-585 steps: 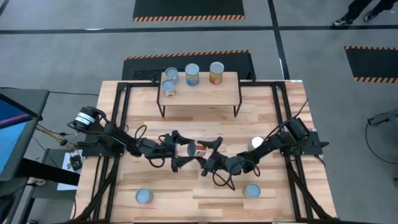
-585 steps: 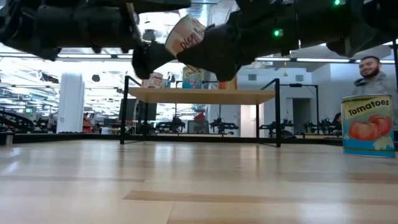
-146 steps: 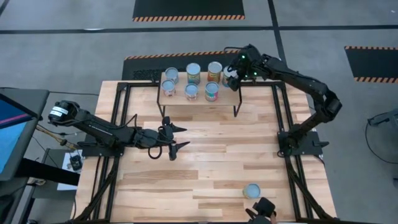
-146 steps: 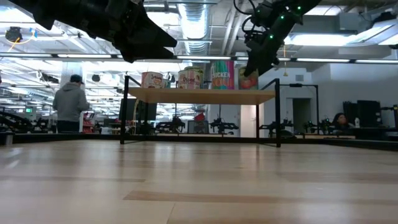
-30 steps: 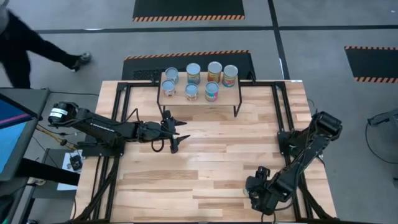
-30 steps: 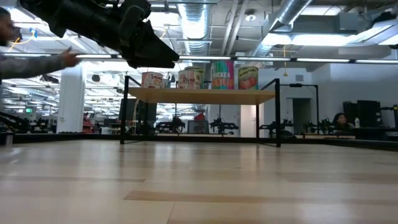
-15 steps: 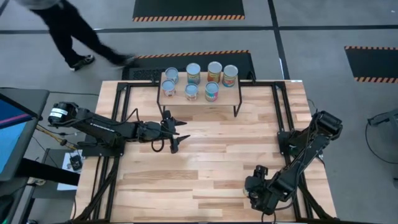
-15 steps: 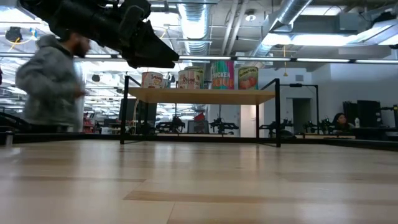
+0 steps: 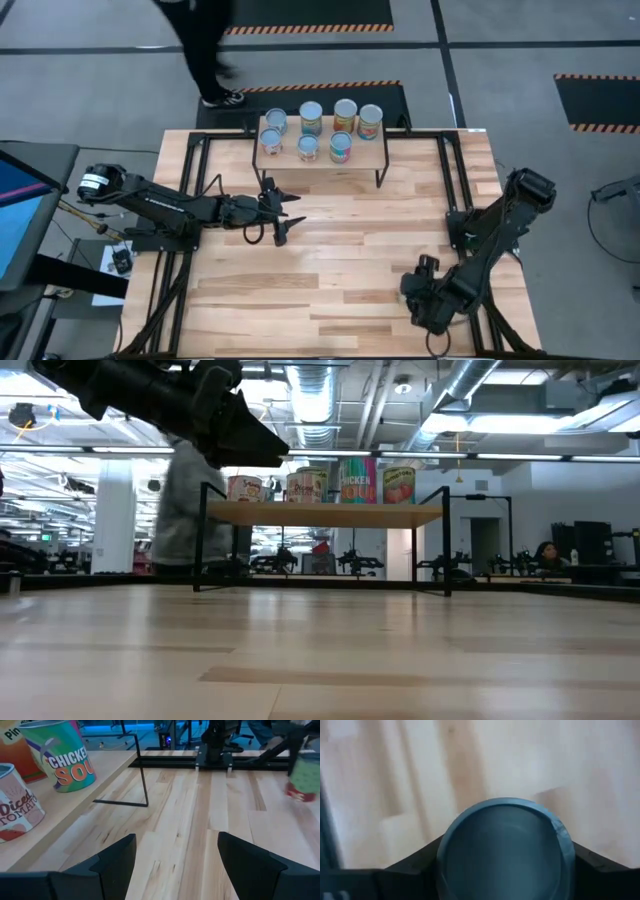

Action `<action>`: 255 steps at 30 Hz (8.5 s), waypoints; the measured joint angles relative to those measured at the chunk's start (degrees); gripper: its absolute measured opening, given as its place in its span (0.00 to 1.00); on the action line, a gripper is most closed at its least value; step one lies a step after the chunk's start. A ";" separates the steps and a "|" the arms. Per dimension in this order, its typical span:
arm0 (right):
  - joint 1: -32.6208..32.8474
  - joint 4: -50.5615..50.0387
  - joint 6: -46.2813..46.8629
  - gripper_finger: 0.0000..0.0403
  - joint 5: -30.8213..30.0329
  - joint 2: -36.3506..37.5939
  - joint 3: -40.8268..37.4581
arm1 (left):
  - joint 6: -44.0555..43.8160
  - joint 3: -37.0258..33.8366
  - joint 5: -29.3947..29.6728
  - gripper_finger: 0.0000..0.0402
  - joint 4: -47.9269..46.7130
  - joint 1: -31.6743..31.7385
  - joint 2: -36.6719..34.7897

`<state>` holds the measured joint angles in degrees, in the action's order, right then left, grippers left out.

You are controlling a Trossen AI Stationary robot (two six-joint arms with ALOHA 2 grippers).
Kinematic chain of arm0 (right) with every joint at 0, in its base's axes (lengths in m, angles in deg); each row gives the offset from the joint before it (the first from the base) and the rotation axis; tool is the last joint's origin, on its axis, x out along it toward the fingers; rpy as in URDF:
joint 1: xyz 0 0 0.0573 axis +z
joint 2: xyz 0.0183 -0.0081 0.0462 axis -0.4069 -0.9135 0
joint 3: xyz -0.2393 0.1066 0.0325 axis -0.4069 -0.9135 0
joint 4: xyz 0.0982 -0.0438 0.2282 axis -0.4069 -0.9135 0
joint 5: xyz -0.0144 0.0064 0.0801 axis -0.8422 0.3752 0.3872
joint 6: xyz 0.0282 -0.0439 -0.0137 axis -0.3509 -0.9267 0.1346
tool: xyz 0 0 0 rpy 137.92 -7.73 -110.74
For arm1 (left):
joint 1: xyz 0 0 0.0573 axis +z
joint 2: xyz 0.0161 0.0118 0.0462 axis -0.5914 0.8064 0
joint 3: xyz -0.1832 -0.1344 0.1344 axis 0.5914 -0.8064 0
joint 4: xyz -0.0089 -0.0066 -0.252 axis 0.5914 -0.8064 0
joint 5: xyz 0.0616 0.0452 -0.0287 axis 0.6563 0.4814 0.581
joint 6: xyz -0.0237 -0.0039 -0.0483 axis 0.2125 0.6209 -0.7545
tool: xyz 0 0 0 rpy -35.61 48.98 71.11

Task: Pick and place cans onto a shelf
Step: Put the canned spaghetti sauce on the shelf, then return to Home Position

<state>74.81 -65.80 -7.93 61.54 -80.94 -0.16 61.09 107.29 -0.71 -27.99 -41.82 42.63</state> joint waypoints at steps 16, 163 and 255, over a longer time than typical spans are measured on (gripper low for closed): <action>-44.12 -1.94 -44.51 0.72 -4.40 19.77 5.11 | -0.15 0.00 0.01 0.67 1.56 0.00 0.00; -48.55 51.35 -54.59 0.06 19.20 87.38 -57.45 | 4.96 -31.17 1.12 0.00 13.62 1.07 -43.13; -44.82 50.46 -53.44 0.12 21.10 84.31 -57.63 | 4.73 -30.56 -14.86 0.00 -22.98 2.73 -72.39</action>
<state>29.99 -15.35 -61.37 82.64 3.37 -57.79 65.83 76.73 -15.57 -50.98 -39.09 -29.76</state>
